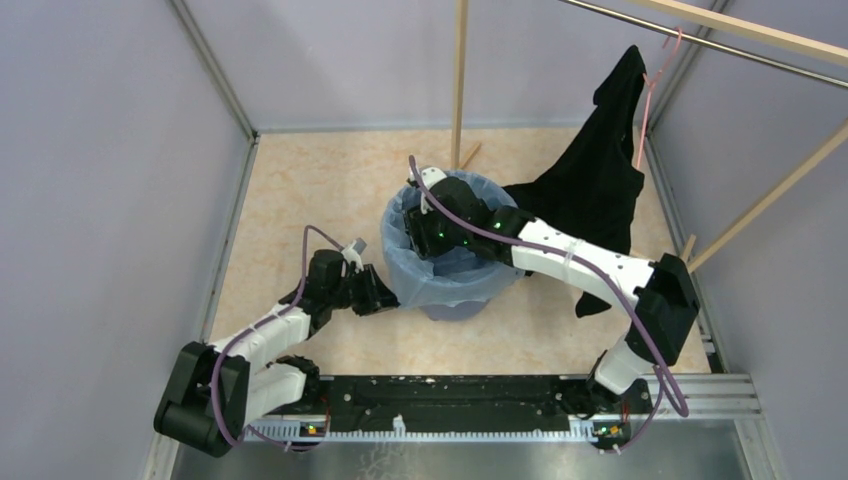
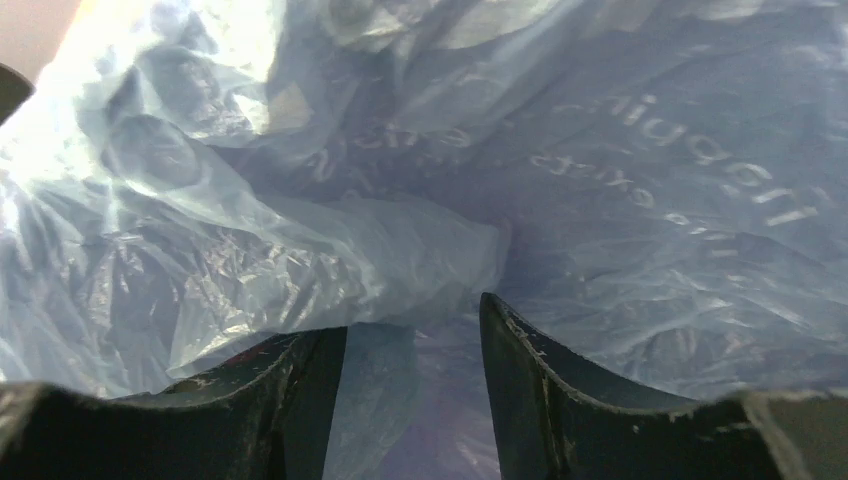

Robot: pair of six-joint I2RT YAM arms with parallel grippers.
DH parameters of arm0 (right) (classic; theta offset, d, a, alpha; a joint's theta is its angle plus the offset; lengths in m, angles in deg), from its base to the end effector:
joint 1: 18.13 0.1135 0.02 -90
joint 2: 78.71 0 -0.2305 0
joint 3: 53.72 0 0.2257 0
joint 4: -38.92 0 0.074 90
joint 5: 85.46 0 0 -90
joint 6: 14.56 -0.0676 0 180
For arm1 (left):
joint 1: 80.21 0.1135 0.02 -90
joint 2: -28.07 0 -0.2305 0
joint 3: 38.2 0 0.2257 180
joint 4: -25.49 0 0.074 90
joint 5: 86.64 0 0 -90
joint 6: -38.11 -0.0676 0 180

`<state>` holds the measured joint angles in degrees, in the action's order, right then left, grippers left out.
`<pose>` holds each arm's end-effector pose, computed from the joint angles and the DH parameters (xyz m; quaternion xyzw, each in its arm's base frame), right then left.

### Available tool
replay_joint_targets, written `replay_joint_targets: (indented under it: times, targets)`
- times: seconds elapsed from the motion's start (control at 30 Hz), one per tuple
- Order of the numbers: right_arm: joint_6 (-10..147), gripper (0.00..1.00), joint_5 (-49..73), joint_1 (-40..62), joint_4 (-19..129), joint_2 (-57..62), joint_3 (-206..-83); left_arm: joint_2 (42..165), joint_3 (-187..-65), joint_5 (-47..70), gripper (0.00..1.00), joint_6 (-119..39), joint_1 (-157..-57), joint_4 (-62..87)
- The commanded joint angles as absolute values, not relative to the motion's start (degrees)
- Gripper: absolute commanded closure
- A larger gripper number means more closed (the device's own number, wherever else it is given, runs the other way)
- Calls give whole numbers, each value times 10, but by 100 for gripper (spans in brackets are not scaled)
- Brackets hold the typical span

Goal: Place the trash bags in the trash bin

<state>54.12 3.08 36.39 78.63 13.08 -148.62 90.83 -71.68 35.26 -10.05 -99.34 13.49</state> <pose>0.2140 0.2972 0.2717 -0.2497 0.8577 0.2671 0.3614 0.1868 -0.1026 0.1214 -0.0613 0.8811 -0.4169 0.2148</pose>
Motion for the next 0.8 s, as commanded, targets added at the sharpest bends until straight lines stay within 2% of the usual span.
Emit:
replay_joint_targets:
  times: [0.0, 0.13, 0.23, 0.43, 0.67, 0.77]
  targets:
    - [552, 45, -39, 351, 820, 111, -1512, 899, -716, 362, 70, -107, -995, 153]
    - [617, 36, -172, 348, 907, 89, -1518, 900, -714, 364, 67, -107, -995, 159]
    - [641, 31, -205, 347, 918, 82, -1491, 904, -713, 366, 66, -110, -995, 162]
    - [614, 22, -132, 347, 874, 137, -1479, 906, -712, 371, 65, -115, -995, 161]
    - [569, 21, 5, 348, 756, 225, -1475, 883, -718, 372, 62, -118, -995, 140]
    - [570, 21, 3, 348, 762, 233, -1485, 877, -726, 368, 61, -123, -995, 128]
